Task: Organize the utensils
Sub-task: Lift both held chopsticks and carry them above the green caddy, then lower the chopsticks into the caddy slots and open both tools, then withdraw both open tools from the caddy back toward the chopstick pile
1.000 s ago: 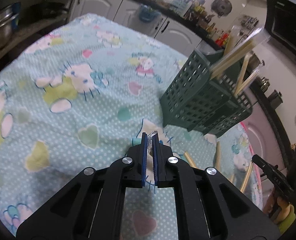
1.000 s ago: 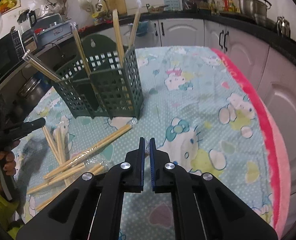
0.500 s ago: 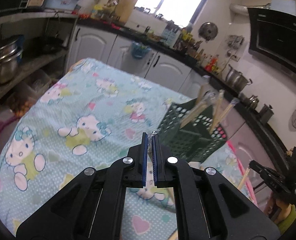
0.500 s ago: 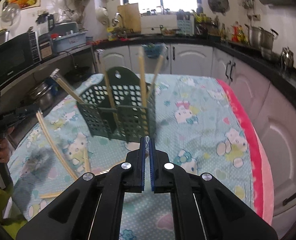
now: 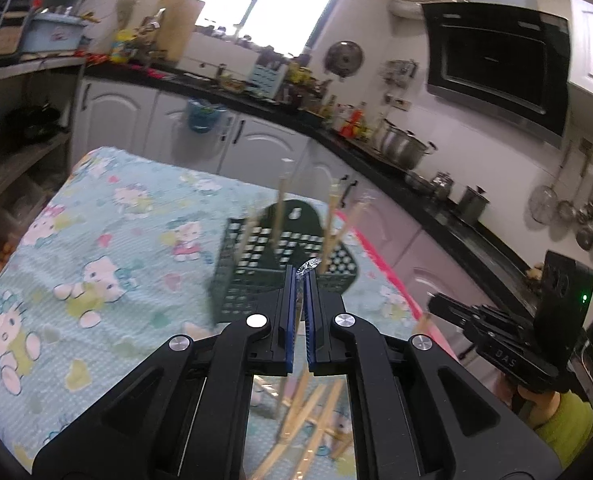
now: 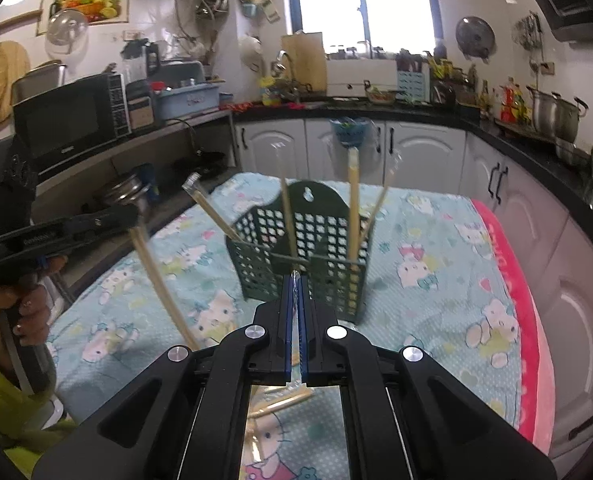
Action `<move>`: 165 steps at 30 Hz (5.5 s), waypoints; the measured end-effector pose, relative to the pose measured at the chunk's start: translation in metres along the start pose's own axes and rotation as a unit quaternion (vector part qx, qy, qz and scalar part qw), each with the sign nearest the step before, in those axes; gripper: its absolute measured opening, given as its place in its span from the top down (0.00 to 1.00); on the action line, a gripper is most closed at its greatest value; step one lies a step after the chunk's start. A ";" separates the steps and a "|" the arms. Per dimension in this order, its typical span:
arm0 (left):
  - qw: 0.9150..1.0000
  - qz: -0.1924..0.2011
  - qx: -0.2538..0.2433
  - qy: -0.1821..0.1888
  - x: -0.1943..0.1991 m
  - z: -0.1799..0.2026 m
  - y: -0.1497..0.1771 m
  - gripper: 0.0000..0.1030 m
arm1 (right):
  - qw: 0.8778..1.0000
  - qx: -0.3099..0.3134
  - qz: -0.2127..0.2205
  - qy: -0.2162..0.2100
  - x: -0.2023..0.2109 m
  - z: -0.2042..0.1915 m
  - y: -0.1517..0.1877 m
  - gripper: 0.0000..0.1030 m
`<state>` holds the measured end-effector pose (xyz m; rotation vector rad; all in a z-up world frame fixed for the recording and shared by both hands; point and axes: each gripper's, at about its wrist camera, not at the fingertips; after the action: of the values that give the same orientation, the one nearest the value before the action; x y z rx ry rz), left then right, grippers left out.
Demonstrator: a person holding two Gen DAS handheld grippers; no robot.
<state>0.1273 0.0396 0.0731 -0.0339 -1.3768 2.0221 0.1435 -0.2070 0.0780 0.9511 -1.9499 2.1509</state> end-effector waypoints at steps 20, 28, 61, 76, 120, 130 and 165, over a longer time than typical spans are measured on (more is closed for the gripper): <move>0.997 0.017 -0.074 0.032 -0.014 0.054 -0.042 0.98 | 0.997 0.006 0.080 0.014 0.033 0.002 -0.054 0.98; 0.994 0.041 -0.097 0.041 -0.011 0.070 -0.073 0.98 | 0.994 0.010 0.112 0.012 0.035 -0.001 -0.089 0.98; 0.994 0.060 -0.088 -0.002 -0.082 0.036 -0.126 0.98 | 0.985 0.043 0.154 0.059 -0.023 0.004 -0.162 0.98; 0.997 0.015 -0.072 -0.022 -0.123 0.014 -0.095 0.98 | 0.994 -0.006 0.078 0.071 -0.085 0.032 -0.124 0.98; 0.998 0.044 -0.002 -0.049 -0.019 -0.012 -0.043 0.10 | 0.991 -0.075 0.048 0.095 -0.026 0.062 -0.048 0.28; 0.998 0.017 -0.002 -0.062 -0.009 -0.018 -0.020 0.10 | 0.996 -0.043 0.035 0.069 -0.014 0.033 -0.034 0.28; 0.992 -0.085 0.009 -0.094 -0.050 -0.027 0.045 0.10 | 0.995 0.000 -0.074 0.063 -0.034 0.006 0.050 0.28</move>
<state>0.1529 0.0251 0.0072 0.2805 -1.4250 1.9329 0.1502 -0.2106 0.0180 0.9055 -1.7629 2.0756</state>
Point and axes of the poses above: each gripper's, at about its wrist camera, not at the fingertips, and x roughly against the way its jaws point, z to its right, y to its underside, and after that the axes turned 8 degrees about y, right-handed
